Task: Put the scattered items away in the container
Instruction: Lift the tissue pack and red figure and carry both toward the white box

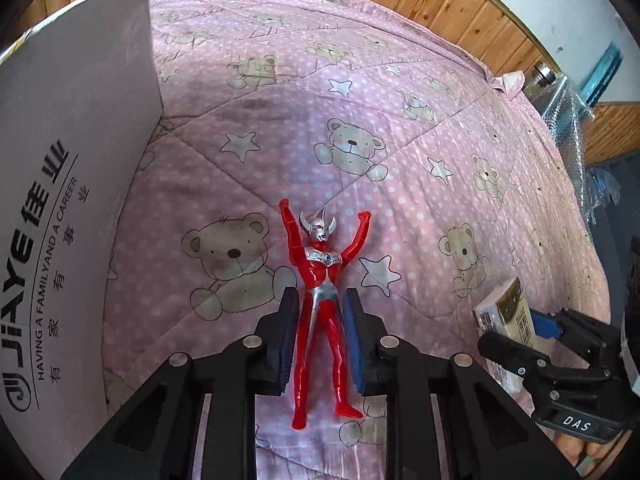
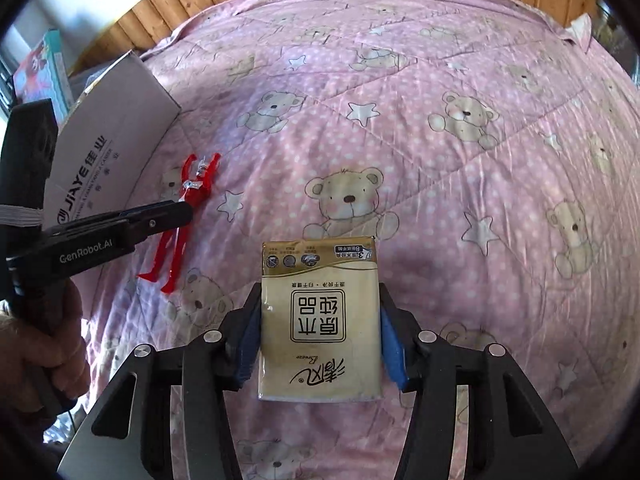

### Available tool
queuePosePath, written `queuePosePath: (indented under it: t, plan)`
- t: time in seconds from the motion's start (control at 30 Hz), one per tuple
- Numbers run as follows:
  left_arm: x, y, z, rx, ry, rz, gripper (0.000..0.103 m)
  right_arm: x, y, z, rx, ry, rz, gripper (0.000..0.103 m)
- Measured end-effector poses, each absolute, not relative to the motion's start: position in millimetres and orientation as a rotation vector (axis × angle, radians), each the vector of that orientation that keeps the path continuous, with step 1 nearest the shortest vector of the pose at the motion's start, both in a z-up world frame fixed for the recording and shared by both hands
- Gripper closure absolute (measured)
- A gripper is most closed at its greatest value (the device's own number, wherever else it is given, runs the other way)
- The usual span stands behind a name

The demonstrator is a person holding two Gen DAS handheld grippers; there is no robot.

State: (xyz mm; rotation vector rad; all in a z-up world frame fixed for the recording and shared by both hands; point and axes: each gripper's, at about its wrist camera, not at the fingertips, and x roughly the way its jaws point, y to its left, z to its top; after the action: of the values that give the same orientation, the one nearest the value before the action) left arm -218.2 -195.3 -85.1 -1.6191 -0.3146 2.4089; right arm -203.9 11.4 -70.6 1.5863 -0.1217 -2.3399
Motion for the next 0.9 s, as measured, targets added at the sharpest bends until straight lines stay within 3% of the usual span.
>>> queuePosePath:
  t: [0.1,0.13,0.2,0.23,0.27,0.3,0.5,0.63,0.73,0.9]
  plan:
    - [-222.4,-196.6,-85.3,-1.623,-0.355,2.416,0.065,-202.1,13.0,-74.2,1.588,-0.105,-2.360,0.047]
    - [-223.6,-193.6,-85.0,-1.612,-0.335,2.426,0.056,-203.2,13.8,-76.3,1.585,-0.114,-2.375,0.047]
    - [-226.0,-185.0,-88.9,-1.599,-0.248,2.446,0.054,-205.8,14.7,-82.1,1.572,-0.138,-2.398,0.046]
    - [-225.1,-180.6,-89.7,-1.584,-0.194,2.454,0.055,-204.1,12.5,-81.7,1.548,-0.133,-2.419,0.047]
    - [-222.6,-177.0,-88.7,-1.579,-0.140,2.462,0.079,-205.2,9.7,-83.2,1.546,-0.122,-2.425,0.048]
    - [-220.4,-175.6,-88.6,-1.587,-0.124,2.454,0.082,-203.3,9.9,-82.3,1.545,-0.129,-2.430,0.049]
    - [-191.9,-170.9,-85.5,-1.643,-0.092,2.406,0.082,-184.6,14.5,-77.0,1.579,-0.189,-2.373,0.049]
    - [-188.5,-159.9,-87.7,-1.589,-0.006,2.448,0.076,-182.1,5.4,-82.9,1.537,-0.064,-2.444,0.046]
    - [-186.6,-155.3,-86.6,-1.573,0.050,2.453,0.081,-183.6,4.4,-83.0,1.544,-0.088,-2.461,0.049]
    - [-179.2,-161.4,-80.7,-1.578,0.000,2.433,0.082,-170.7,1.0,-69.3,1.515,-0.138,-2.443,0.049]
